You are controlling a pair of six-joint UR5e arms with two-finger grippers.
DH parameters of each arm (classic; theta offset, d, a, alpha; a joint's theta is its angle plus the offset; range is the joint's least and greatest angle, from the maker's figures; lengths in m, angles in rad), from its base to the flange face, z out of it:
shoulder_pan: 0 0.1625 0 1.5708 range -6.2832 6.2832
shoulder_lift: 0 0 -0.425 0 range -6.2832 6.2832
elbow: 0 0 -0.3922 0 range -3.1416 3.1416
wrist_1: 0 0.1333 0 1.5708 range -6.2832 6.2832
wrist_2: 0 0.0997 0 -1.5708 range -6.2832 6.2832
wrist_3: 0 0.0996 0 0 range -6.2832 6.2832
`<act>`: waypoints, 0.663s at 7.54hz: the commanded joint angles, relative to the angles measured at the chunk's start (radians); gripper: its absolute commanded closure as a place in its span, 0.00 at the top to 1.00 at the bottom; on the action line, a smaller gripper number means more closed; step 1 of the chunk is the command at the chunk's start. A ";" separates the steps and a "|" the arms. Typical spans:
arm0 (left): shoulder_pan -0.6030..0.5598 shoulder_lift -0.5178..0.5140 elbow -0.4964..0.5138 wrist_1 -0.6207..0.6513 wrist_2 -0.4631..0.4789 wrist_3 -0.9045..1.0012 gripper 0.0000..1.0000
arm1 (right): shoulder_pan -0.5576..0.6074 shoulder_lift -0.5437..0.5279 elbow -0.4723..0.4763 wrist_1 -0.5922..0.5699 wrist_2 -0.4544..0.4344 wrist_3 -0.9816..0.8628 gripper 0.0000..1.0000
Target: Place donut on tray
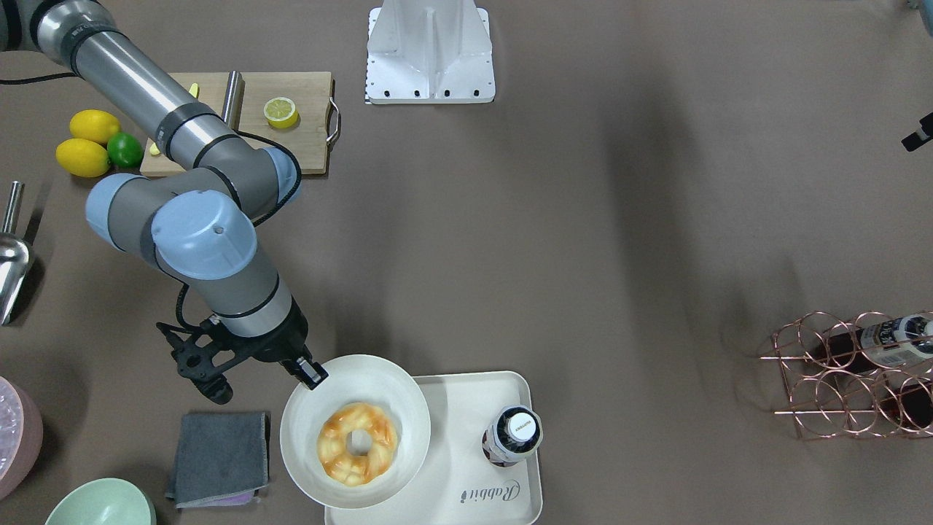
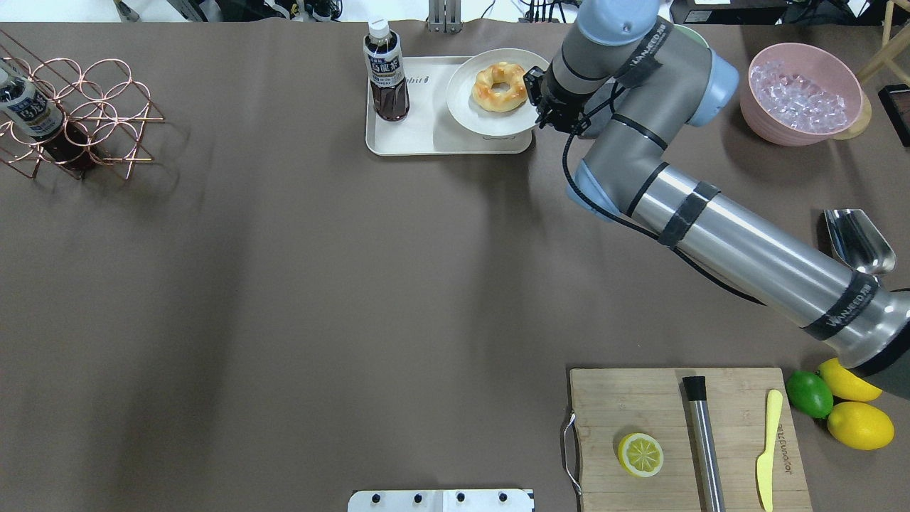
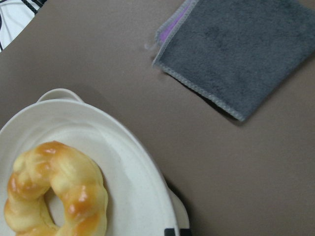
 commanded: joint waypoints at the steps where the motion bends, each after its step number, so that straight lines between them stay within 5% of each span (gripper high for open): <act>1: -0.003 0.002 0.000 0.000 0.000 0.000 0.98 | -0.050 0.110 -0.140 0.034 -0.083 0.050 0.00; 3: -0.003 0.001 0.001 0.001 0.000 0.000 0.98 | -0.063 0.113 -0.204 0.140 -0.115 0.086 0.00; 4: -0.001 0.001 0.000 0.001 0.000 0.000 0.98 | -0.067 0.112 -0.204 0.140 -0.132 0.078 0.57; 5: -0.001 0.001 0.001 0.001 0.000 0.000 0.98 | -0.069 0.112 -0.199 0.134 -0.150 0.051 0.99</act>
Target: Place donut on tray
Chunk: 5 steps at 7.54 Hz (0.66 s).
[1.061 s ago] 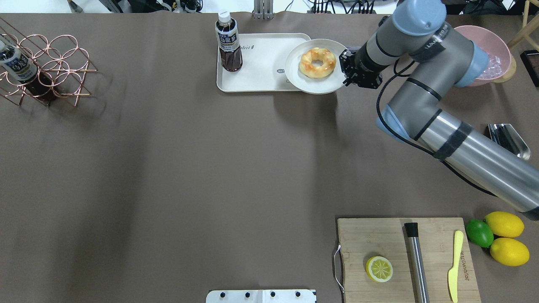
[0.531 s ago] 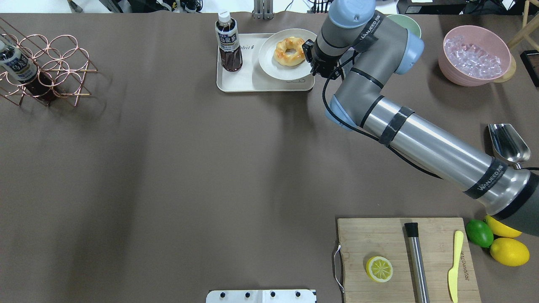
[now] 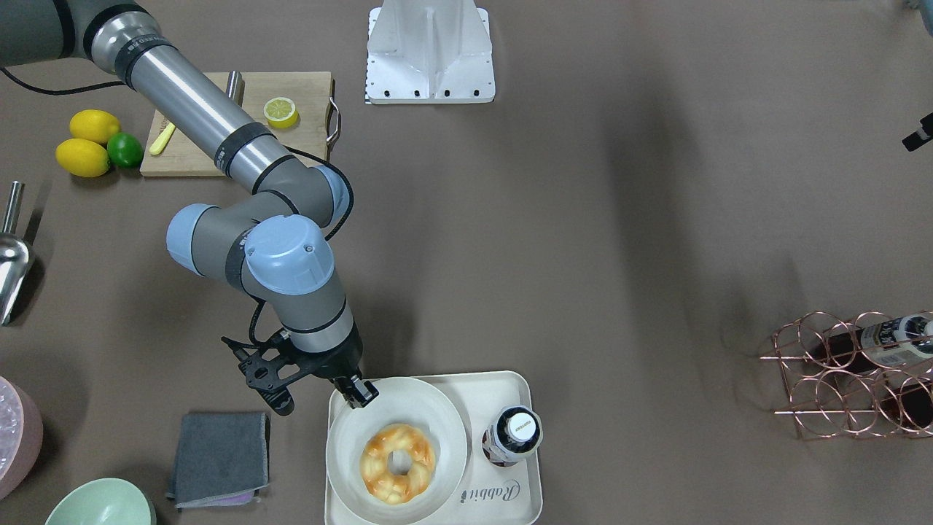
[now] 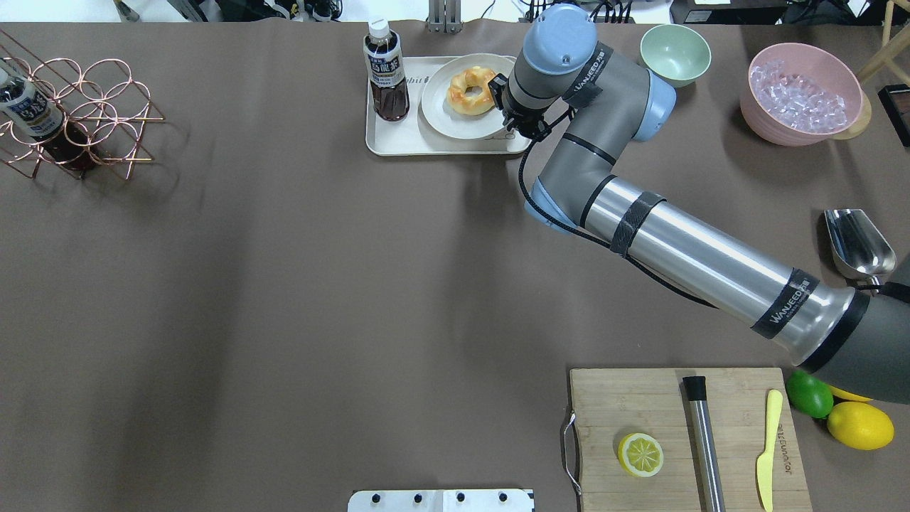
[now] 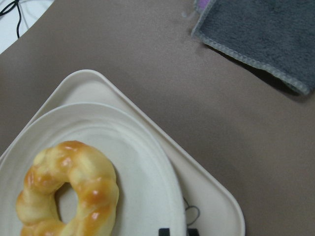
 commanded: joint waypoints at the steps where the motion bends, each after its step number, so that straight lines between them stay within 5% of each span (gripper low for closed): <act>1: 0.001 -0.002 0.001 0.000 0.000 0.000 0.98 | 0.008 -0.001 0.022 -0.015 -0.021 -0.055 1.00; 3: 0.002 -0.002 -0.001 0.000 -0.002 0.000 0.98 | 0.065 -0.039 0.187 -0.244 0.092 -0.191 1.00; 5: 0.005 -0.002 0.001 0.000 -0.003 -0.002 0.98 | 0.127 -0.185 0.389 -0.367 0.187 -0.363 1.00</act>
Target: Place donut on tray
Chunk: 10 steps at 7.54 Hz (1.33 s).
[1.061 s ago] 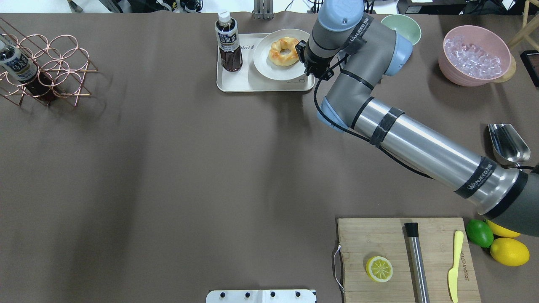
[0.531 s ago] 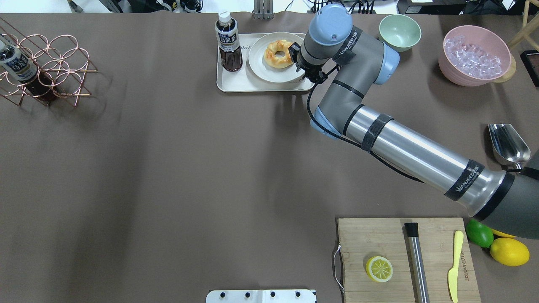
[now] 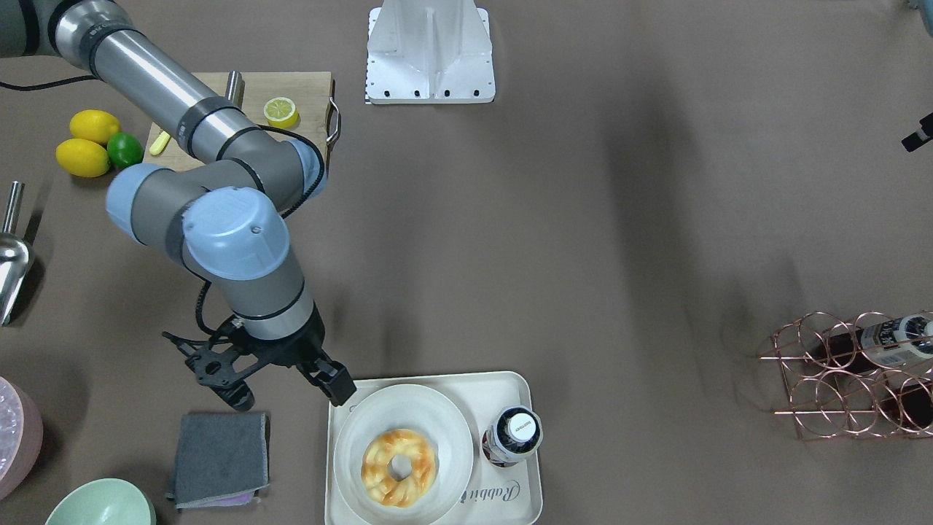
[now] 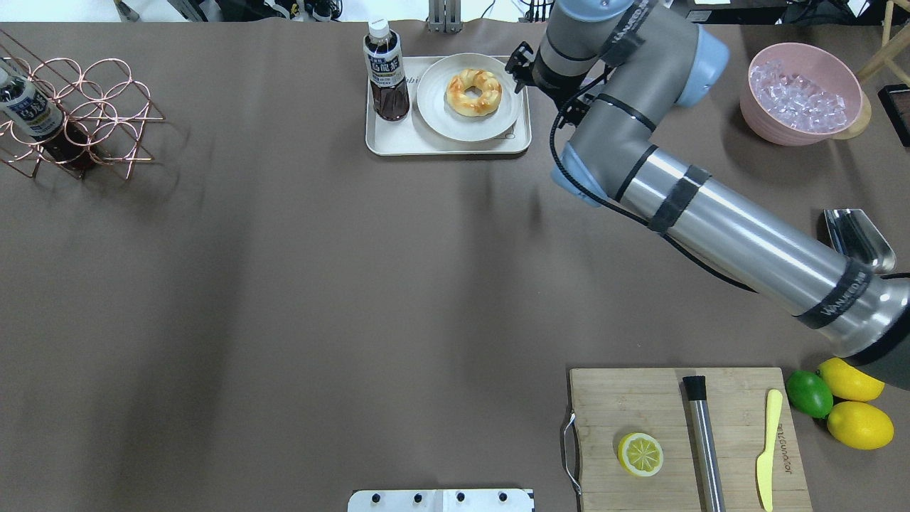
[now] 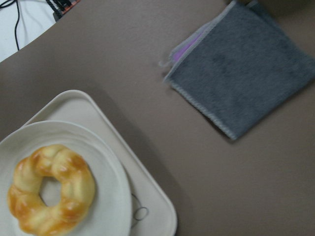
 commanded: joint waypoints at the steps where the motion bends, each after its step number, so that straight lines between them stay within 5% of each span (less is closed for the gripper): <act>1: 0.008 -0.002 -0.001 0.000 -0.008 -0.001 0.98 | 0.101 -0.222 0.276 -0.148 0.140 -0.259 1.00; 5: 0.009 -0.009 -0.001 0.000 -0.011 -0.004 0.98 | 0.315 -0.696 0.640 -0.268 0.247 -0.795 1.00; 10: 0.014 -0.014 -0.003 -0.002 -0.013 -0.010 0.98 | 0.642 -0.968 0.550 -0.271 0.282 -1.572 1.00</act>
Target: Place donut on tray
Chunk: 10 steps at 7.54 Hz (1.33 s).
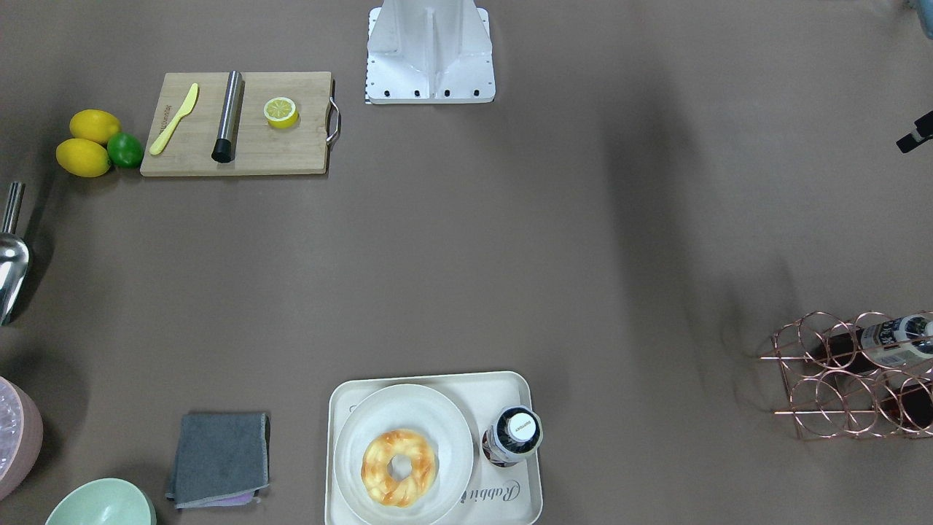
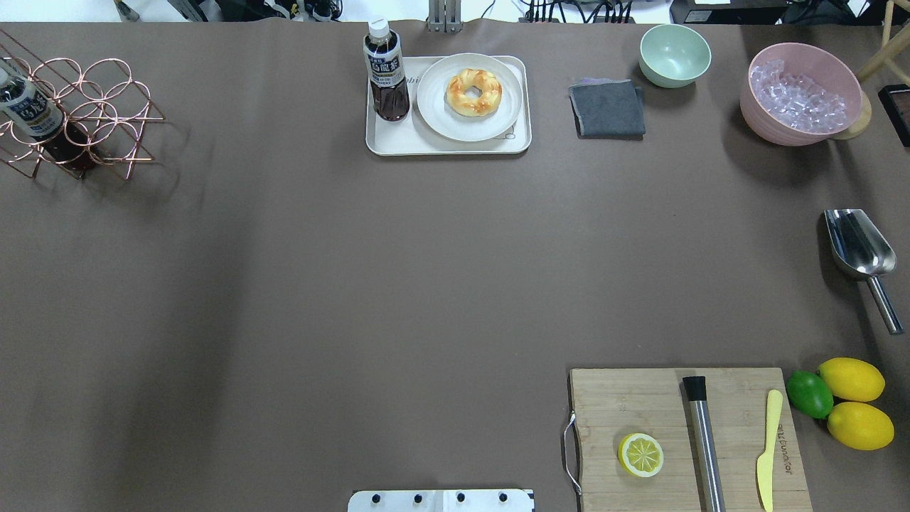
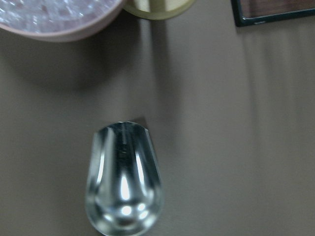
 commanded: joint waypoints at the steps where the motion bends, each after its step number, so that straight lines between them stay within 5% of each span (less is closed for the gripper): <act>1: 0.001 -0.003 0.000 0.000 -0.001 -0.001 0.98 | 0.131 -0.078 -0.063 -0.001 0.001 -0.301 1.00; 10: 0.012 0.011 0.001 -0.001 -0.001 0.006 0.98 | 0.140 -0.135 -0.066 0.010 0.007 -0.305 1.00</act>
